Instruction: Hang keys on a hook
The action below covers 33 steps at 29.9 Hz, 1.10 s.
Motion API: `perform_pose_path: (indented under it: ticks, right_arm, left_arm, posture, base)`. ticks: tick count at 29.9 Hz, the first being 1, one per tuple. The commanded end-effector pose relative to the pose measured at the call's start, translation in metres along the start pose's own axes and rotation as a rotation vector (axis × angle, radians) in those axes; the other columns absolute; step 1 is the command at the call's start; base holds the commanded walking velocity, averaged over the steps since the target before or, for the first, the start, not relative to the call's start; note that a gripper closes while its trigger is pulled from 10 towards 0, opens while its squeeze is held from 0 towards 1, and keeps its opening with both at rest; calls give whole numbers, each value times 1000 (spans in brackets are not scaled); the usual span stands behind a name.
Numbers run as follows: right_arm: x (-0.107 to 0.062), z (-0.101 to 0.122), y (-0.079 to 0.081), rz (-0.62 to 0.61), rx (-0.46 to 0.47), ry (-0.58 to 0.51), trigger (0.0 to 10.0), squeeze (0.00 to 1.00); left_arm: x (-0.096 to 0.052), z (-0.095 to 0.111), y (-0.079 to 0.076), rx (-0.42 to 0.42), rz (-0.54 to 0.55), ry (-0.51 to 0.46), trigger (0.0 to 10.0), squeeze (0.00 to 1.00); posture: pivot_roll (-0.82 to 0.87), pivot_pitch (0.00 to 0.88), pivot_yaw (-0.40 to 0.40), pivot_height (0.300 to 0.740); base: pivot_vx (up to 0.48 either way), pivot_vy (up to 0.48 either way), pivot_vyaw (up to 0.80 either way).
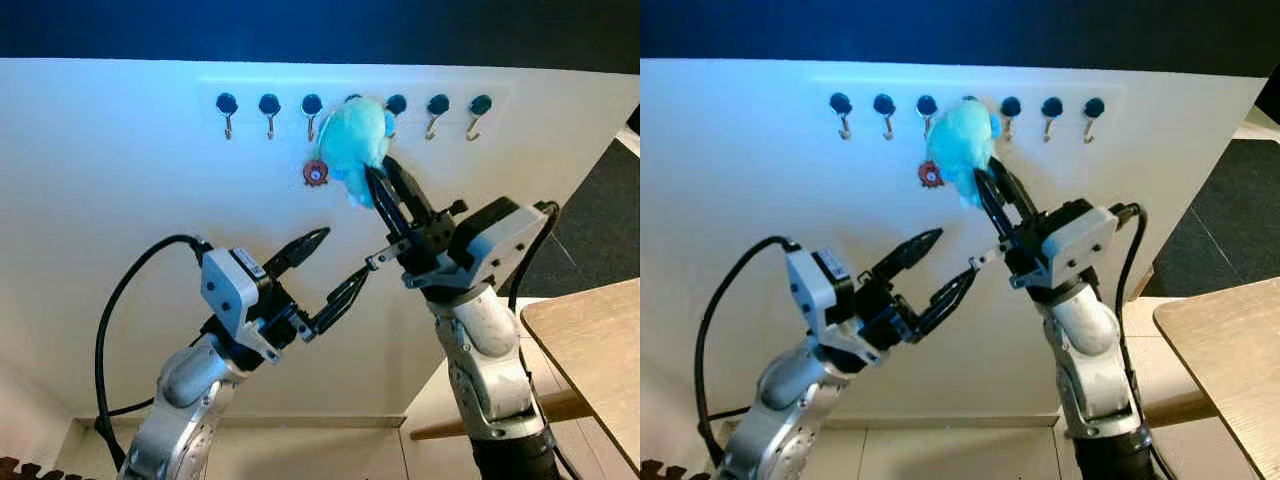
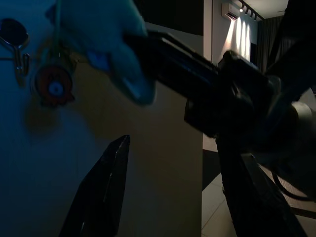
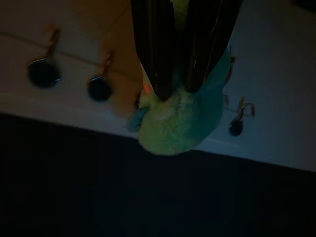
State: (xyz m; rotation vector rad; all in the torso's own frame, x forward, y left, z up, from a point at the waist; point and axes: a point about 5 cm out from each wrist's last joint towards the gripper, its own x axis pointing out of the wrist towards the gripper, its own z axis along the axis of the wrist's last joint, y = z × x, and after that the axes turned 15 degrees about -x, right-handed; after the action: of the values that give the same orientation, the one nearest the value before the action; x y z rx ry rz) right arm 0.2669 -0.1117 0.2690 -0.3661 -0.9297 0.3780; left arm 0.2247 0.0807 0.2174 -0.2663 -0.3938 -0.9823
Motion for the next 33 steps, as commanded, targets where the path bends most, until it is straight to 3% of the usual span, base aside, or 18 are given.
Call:
perform_pose_path:
  ticks: [1, 13, 17, 33]
  right_arm:
    - [1, 2, -9, -23, -27, -4, 10000, 0]
    - [-11, -15, -24, -62, -128, 105, 10000, 0]
    - [-13, -16, -24, -64, -131, 117, 10000, 0]
    - [-52, -34, -14, -52, -139, 253, 10000, 0]
  left_arm:
    - [0, 1, -3, -5, -16, 8, 10000, 0]
    - [-1, 0, -3, -5, -10, 27, 10000, 0]
    - [-1, 0, -3, -4, -11, 28, 10000, 0]
    - [-1, -1, -4, -1, -18, 49, 10000, 0]
  posture:
    - [54, 83, -17, 740]
    - [55, 87, -15, 740]
    - [56, 87, -15, 740]
    - [56, 94, -9, 740]
  base:
    - [0, 0, 0]
    - [0, 0, 0]
    - [0, 0, 0]
    - [0, 0, 0]
